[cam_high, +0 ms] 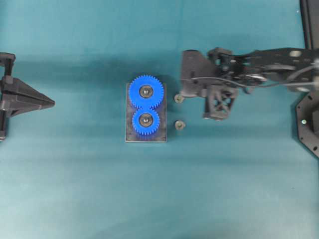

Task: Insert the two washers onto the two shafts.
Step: 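Lower the open right gripper over the upper silver washer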

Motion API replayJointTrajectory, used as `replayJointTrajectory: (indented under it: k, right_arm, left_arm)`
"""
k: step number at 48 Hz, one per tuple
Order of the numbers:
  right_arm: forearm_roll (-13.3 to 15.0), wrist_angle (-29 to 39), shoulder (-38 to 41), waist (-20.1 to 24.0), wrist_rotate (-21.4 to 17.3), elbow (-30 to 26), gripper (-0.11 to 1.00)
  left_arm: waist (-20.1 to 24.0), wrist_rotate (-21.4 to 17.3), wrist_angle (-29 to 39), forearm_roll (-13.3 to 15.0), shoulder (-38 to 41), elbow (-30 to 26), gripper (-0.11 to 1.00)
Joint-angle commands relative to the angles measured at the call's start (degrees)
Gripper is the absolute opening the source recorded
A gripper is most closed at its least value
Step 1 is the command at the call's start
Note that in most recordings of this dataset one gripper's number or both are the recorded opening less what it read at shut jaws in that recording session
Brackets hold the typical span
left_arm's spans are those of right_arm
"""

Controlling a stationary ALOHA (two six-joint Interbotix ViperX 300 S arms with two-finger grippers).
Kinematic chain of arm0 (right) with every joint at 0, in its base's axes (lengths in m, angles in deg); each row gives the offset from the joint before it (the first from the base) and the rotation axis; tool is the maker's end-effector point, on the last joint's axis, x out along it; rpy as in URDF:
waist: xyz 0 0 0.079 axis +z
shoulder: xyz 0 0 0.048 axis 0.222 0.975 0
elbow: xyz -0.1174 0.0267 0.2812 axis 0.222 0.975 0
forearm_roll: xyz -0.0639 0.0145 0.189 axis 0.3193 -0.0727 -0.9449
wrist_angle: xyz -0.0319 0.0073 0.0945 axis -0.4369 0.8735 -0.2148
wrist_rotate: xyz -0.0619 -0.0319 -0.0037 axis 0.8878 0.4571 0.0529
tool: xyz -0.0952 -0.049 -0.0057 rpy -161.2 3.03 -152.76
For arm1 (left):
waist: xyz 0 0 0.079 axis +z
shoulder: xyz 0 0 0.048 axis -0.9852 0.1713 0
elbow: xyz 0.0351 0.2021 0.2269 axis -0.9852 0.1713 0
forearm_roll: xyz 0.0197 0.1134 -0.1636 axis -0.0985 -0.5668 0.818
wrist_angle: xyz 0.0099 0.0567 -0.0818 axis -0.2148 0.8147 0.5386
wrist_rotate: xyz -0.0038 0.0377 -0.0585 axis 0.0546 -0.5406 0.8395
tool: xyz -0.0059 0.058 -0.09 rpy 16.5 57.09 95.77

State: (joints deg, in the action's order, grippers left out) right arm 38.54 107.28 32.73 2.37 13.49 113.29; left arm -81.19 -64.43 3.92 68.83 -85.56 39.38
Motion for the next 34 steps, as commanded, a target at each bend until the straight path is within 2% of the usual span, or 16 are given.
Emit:
replayJointTrajectory:
  k: [1,6,16,18,34]
  right_arm:
    - [-0.1,-0.4,1.5,-0.4,0.8,-2.4,0.09]
    - [-0.1,-1.4,3.2,-0.4,1.0,-3.0,0.27]
    - [-0.1,-2.7,5.5,-0.4,0.9,-4.0,0.73]
    - [-0.1,-3.3,5.8,-0.4,0.9,-4.3,0.75]
    - [-0.1,-6.0,8.5,-0.4,0.8,-5.2,0.72]
  left_arm:
    - [0.1,0.2,-0.2,-0.2,0.4,-0.7,0.01]
    - [0.1,0.3,-0.2,-0.2,0.4,-0.9,0.01]
    - [0.1,0.4,-0.2,-0.2,1.1,-0.9,0.01]
    - [0.0,0.4,-0.2,-0.2,1.3,-0.7,0.01]
    - [0.0,3.2,-0.4,-0.2,1.5,0.4,0.01]
